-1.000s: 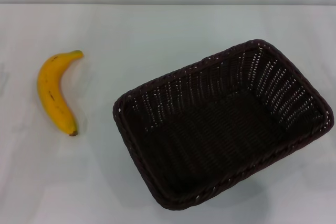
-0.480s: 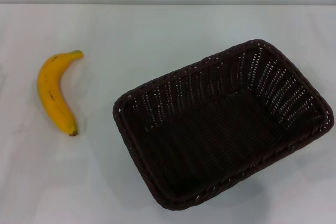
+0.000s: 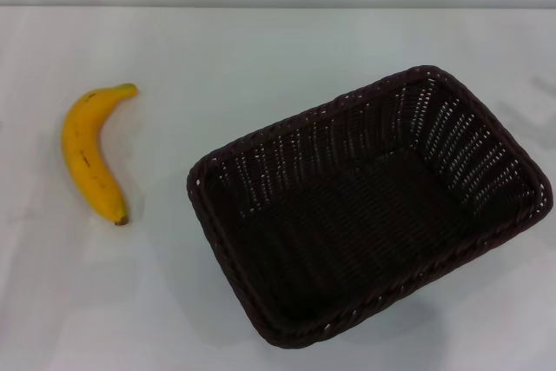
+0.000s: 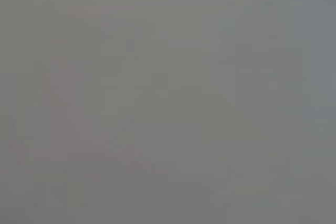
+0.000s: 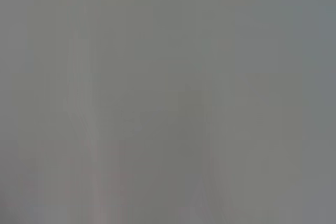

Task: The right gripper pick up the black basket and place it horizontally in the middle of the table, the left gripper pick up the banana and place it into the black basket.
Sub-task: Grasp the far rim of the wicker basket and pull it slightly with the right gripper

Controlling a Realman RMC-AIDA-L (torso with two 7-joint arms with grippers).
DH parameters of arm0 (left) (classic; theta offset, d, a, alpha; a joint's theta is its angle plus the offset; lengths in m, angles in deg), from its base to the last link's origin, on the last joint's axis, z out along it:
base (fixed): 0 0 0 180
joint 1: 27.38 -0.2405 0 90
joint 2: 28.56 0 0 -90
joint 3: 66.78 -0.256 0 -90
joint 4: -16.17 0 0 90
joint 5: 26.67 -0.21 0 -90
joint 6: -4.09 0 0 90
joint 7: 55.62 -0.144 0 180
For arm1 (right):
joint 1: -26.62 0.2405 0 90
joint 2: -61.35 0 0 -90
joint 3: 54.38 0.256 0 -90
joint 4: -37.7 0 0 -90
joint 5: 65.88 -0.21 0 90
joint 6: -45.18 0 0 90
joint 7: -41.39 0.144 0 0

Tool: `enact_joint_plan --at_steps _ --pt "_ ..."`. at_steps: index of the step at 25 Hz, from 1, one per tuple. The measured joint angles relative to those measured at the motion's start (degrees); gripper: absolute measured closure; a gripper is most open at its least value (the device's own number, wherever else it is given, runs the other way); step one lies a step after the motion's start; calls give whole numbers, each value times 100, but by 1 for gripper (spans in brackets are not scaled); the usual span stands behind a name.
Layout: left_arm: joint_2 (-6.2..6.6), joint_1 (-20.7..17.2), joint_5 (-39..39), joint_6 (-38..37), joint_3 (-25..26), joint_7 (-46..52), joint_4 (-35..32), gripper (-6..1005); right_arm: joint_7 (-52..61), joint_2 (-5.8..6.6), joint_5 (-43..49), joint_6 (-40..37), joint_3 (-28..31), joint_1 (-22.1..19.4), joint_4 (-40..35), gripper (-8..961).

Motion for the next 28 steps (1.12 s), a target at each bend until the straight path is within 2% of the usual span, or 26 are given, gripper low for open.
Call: enact_joint_plan --at_steps 5,9,14,17,20,23,28 --pt "0 -22 50 -92 4 23 -12 106 2032 -6 1274 -9 -21 179 -1573 116" --pt "-5 -21 63 -101 4 28 3 106 3899 -21 2761 18 -105 410 -2881 121" --pt "4 -5 63 -177 4 31 -11 106 5820 34 4488 568 -554 858 -4046 128" --pt "8 8 63 -193 3 29 -13 106 6548 38 5337 1189 -654 1335 -4348 132" --pt "9 14 66 -193 3 21 -17 106 7039 31 5947 1735 -668 1876 -4312 136" --pt "10 34 68 -193 3 19 -22 106 7343 4 6470 2063 -752 2238 -4204 140" --pt "11 81 68 -193 3 29 -33 107 7843 -12 6965 2229 -1209 2546 -3895 146"
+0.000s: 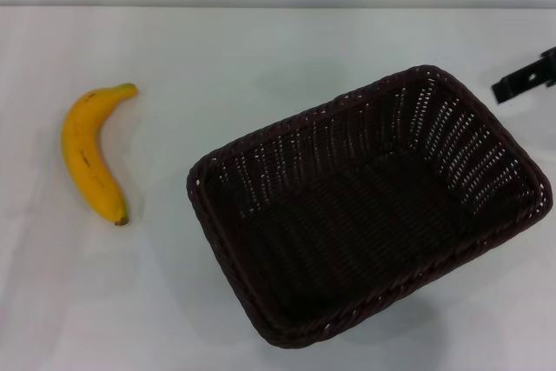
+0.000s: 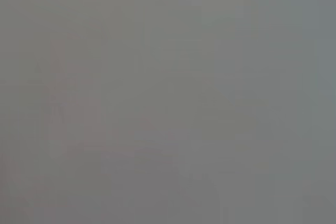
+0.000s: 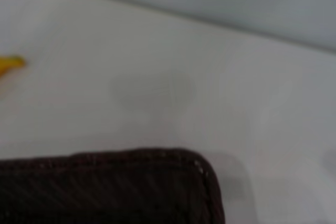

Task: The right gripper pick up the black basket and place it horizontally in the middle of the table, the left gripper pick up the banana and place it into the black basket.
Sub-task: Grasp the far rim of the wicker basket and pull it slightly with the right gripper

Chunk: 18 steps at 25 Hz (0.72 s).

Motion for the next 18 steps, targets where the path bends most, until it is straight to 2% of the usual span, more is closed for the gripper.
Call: enact_joint_plan --at_steps 9,15,18 --pt "0 -5 -1 -24 0 -2 -28 107 513 -62 474 -136 -738 728 1140 158" --pt "1 -17 36 -86 0 -3 -69 107 793 -51 681 -354 -1005 1096 1798 327" --pt "6 -16 146 -87 0 -7 -76 107 787 -40 930 -404 -1020 1246 2064 345"
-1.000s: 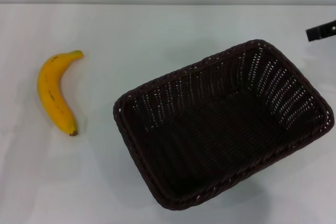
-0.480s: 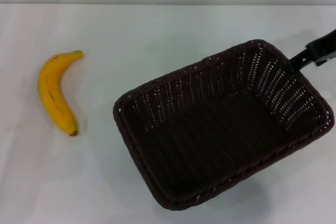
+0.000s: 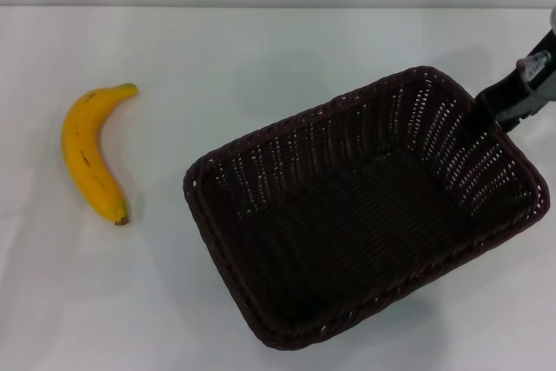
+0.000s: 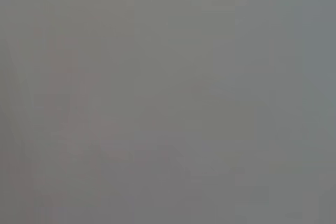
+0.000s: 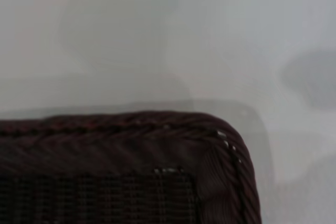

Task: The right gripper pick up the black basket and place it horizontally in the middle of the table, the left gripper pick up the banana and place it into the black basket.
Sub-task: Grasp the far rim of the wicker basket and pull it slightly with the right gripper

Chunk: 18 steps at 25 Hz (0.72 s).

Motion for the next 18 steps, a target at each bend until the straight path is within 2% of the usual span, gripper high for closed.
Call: enact_joint_plan --at_steps 5,10,16,18 --pt "3 2 149 64 0 1 -9 107 -302 25 261 -73 -4 258 575 374" --pt "1 -1 161 118 0 -1 -117 107 -517 3 605 -153 -42 332 814 403" --pt "19 50 221 77 0 7 -378 107 158 -53 645 -301 -447 285 756 438" --pt "21 59 283 70 4 6 -523 107 492 -65 592 -319 -517 336 742 524"
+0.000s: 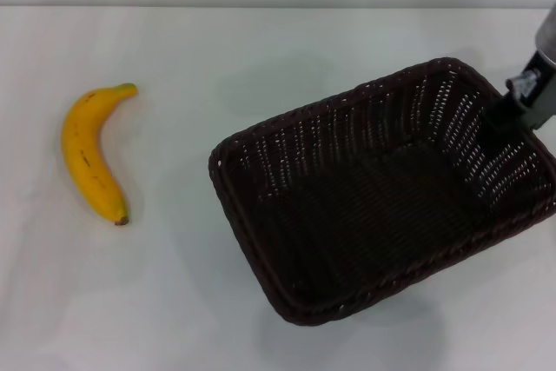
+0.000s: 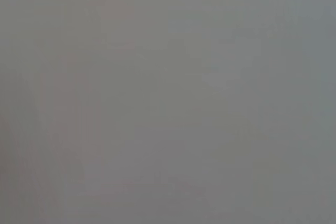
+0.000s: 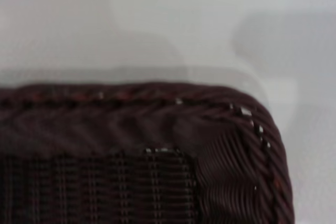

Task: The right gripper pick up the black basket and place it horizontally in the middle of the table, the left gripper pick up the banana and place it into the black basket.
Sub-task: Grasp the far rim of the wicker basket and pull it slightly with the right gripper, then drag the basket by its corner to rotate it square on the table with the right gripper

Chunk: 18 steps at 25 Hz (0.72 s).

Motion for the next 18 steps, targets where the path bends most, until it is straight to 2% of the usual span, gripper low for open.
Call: enact_joint_plan --at_steps 3,9,15,18 --pt "11 30 20 4 122 1 -139 108 472 -10 -116 -46 -23 51 -49 652" --pt "185 120 20 -11 357 17 -201 108 1377 15 -390 -101 12 -10 -389 768" --pt "255 234 14 -28 781 15 -210 108 2156 33 -482 192 274 -66 -499 789" --pt "280 265 19 -40 811 1 -212 108 2513 19 -593 282 262 -118 -580 800"
